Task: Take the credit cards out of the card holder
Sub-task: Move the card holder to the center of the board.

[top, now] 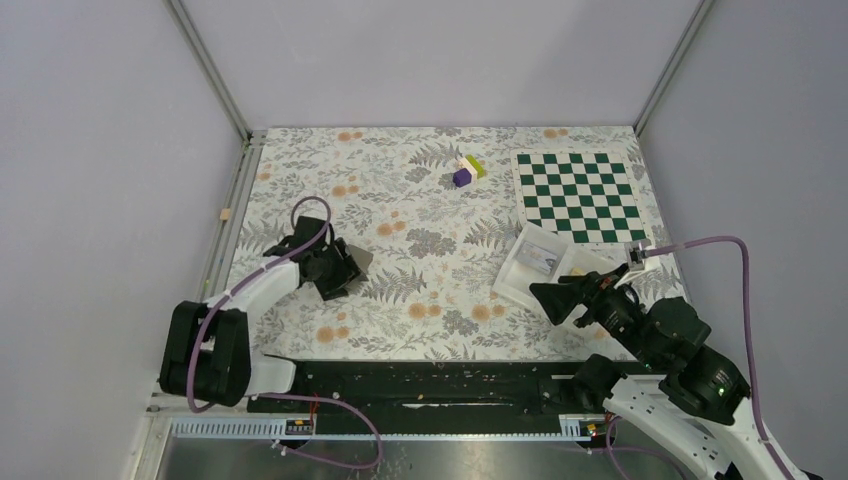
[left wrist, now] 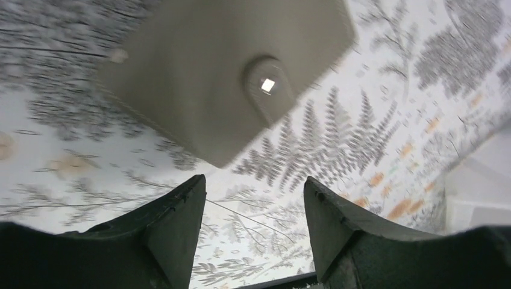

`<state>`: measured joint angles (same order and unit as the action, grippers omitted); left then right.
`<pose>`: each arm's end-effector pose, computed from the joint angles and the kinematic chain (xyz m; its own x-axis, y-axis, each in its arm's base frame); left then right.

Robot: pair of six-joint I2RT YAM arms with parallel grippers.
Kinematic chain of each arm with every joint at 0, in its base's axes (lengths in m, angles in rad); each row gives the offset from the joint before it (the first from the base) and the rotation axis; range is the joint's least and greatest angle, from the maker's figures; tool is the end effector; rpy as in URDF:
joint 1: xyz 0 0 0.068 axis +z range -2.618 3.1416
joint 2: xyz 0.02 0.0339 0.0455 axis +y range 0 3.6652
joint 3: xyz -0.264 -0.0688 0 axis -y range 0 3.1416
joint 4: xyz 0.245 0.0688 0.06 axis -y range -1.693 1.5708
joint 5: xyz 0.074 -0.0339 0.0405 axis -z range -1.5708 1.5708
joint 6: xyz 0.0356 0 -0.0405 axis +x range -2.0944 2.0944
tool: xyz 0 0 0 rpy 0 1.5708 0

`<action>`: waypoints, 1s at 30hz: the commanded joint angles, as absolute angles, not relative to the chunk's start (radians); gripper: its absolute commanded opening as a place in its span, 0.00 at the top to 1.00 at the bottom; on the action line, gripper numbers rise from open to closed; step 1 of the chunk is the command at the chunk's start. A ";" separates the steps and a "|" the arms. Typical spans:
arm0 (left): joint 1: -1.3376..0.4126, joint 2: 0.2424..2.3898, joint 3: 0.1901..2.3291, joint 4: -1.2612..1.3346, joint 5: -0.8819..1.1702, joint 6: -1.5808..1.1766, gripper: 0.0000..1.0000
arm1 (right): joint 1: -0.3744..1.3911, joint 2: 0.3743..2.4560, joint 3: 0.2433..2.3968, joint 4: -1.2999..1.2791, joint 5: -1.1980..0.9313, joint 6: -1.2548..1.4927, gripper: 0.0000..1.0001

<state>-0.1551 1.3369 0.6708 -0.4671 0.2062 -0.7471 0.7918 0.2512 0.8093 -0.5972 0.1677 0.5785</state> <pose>0.2307 -0.0434 0.1675 -0.8176 -0.5454 -0.1849 -0.4343 0.7947 -0.4240 0.0389 0.0309 0.3555 -0.3426 0.4204 -0.8402 -0.4743 0.6946 0.5409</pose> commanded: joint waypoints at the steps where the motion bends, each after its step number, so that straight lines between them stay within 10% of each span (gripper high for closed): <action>1: -0.245 1.244 0.659 -0.364 0.223 -0.811 0.39 | 0.798 0.241 0.784 -0.591 0.199 0.598 0.04; 7: -0.210 1.236 0.840 -0.556 -0.085 -0.683 0.33 | 0.798 0.261 0.778 -0.593 0.179 0.618 0.05; 19: -0.063 1.615 1.102 -0.595 -0.048 -0.569 0.35 | 0.798 0.256 0.785 -0.590 0.156 0.623 0.05; 30: -0.075 1.592 0.922 -0.495 0.109 -0.619 0.38 | 0.798 0.263 0.775 -0.590 0.165 0.617 0.05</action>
